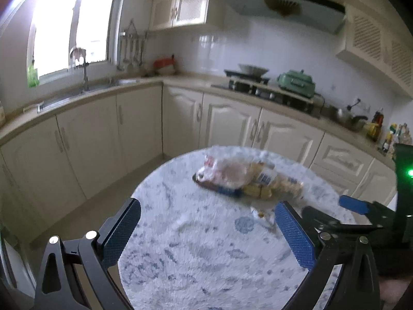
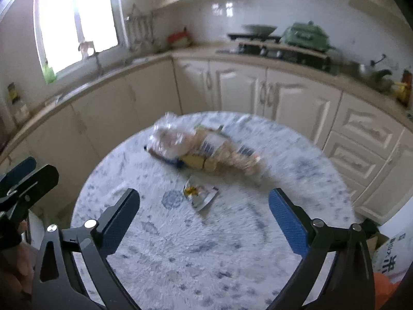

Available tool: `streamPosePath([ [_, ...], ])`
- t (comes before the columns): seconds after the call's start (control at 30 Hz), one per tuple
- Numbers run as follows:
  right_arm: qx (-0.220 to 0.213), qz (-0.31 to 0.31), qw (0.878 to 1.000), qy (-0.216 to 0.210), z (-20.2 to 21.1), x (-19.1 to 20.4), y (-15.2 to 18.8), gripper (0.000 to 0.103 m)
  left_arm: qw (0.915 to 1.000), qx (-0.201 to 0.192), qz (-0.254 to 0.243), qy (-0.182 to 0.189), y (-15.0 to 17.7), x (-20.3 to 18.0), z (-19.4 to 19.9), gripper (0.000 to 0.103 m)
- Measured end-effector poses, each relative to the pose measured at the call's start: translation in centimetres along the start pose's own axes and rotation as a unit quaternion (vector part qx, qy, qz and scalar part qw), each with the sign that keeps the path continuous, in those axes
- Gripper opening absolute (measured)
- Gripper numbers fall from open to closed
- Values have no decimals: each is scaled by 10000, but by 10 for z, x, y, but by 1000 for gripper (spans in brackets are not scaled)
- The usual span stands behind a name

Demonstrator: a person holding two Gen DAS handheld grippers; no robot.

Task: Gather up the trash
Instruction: 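Close the right tool on the small white-and-yellow wrapper, then grasp and lift the clear red-print plastic bag with the left tool while the right tool holds the wrapper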

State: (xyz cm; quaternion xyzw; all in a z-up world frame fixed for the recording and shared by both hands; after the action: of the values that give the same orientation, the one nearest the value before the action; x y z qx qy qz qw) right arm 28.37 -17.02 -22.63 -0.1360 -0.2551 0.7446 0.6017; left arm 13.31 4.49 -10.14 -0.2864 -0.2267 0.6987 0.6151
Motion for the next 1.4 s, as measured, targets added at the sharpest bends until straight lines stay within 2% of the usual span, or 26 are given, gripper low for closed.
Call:
streamPosePath([
  [0.07, 241, 69, 9997, -12, -24, 3, -2, 88, 9999, 145, 36, -11, -7, 3, -13, 102],
  [0.13, 413, 127, 9991, -51, -43, 5, -4, 84, 9996, 256, 58, -47, -16, 6, -26, 102],
  [0.3, 710, 226, 9972, -99, -80, 8, -7, 81, 9987, 481, 121, -95, -35, 11, -56, 102],
  [0.43, 869, 292, 9957, -112, -102, 8, -11, 74, 9976, 665, 108, -145, -47, 10, -84, 102],
  [0.5, 985, 350, 9945, -92, -116, 8, -12, 67, 9971, 739, 127, -150, -51, 11, -96, 102],
  [0.57, 1102, 383, 9931, -68, -129, 7, -10, 56, 9965, 812, 135, -169, -56, 11, -108, 102],
  [0.63, 966, 563, 9937, 120, -131, 7, -10, 51, 9959, 869, 149, -180, -59, 10, -118, 102],
  [0.7, 943, 642, 9935, 71, -130, 8, -11, 45, 9955, 914, 154, -185, -63, 9, -127, 102],
  [0.83, 856, 701, 9939, 24, -124, 8, -6, 16, 9954, 934, 125, -180, -70, 4, -141, 102],
  [0.87, 856, 624, 9944, -22, -122, 5, -5, 14, 9954, 938, 118, -175, -72, 1, -144, 102],
  [1.07, 736, 243, 9962, -397, -104, -15, -5, 13, 9959, 900, 2, -113, -77, -12, -156, 102],
  [1.4, 531, 87, 9976, -442, -80, -31, -17, 13, 9964, 838, -148, -49, -85, -30, -179, 102],
])
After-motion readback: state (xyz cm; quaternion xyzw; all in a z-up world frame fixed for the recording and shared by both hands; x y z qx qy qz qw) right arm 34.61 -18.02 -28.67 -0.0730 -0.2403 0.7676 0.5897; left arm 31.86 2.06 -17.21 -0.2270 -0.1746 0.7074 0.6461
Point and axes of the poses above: each gripper's, at about its wrist camera, not at the fingertips, and z roughly against the way its jaws point, x to its left, y to its underside, the point moved 5 cm from there along -z, roughly the way its jaws point, and after that the axes turned 13 degrees about x, right-handed, at the moved point
